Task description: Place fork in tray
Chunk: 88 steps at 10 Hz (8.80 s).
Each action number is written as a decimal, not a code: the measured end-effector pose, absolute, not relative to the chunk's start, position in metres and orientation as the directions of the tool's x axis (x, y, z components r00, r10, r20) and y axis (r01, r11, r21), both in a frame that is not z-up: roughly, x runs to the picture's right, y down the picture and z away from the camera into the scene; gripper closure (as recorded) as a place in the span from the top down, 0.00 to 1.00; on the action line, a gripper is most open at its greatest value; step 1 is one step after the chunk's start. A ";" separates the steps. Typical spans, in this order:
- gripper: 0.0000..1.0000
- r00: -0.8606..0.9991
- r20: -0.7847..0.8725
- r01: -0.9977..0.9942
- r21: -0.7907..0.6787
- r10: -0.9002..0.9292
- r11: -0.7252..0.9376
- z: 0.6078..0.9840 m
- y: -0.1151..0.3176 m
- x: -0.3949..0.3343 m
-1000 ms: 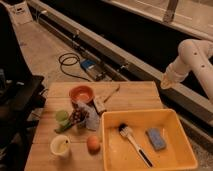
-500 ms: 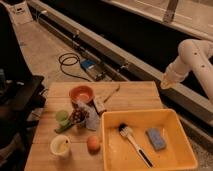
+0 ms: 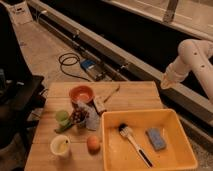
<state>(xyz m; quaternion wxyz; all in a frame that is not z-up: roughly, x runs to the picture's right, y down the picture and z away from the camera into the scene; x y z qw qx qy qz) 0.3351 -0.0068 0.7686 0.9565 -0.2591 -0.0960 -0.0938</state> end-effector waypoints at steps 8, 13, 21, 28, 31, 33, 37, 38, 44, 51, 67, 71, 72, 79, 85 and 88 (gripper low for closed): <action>0.05 0.822 0.359 0.557 -0.354 -0.441 0.751 0.786 -0.029 0.201; 0.04 0.836 0.354 0.537 -0.368 -0.419 0.759 0.787 -0.030 0.211; 0.79 0.804 0.444 0.568 -0.376 -0.395 0.732 0.846 -0.023 0.199; 0.80 0.774 0.439 0.606 -0.302 -0.456 0.736 0.881 -0.020 0.098; 0.80 0.780 0.431 0.593 -0.278 -0.454 0.756 0.882 -0.022 0.094; 0.80 0.787 0.417 0.572 -0.219 -0.454 0.790 0.888 -0.028 0.088; 0.80 0.784 0.412 0.581 -0.222 -0.465 0.783 0.915 -0.028 0.072; 0.80 0.777 0.412 0.594 -0.232 -0.475 0.771 0.923 -0.028 0.069; 0.80 0.756 0.402 0.642 -0.303 -0.517 0.704 0.973 -0.027 0.073; 0.73 0.770 0.437 0.623 -0.362 -0.464 0.693 1.007 -0.009 0.094; 0.00 0.776 0.455 0.592 -0.284 -0.438 0.754 0.957 -0.039 0.099; 0.00 0.817 0.425 0.518 -0.245 -0.389 0.819 0.902 -0.062 0.130; 0.00 0.829 0.415 0.500 -0.249 -0.375 0.830 0.891 -0.060 0.143; 0.00 0.925 0.330 0.299 -0.322 -0.189 0.898 0.777 -0.012 0.229; 0.00 0.955 0.297 0.153 -0.462 -0.010 0.873 0.710 0.069 0.256; 0.00 0.947 0.323 0.193 -0.554 -0.005 0.810 0.700 0.099 0.259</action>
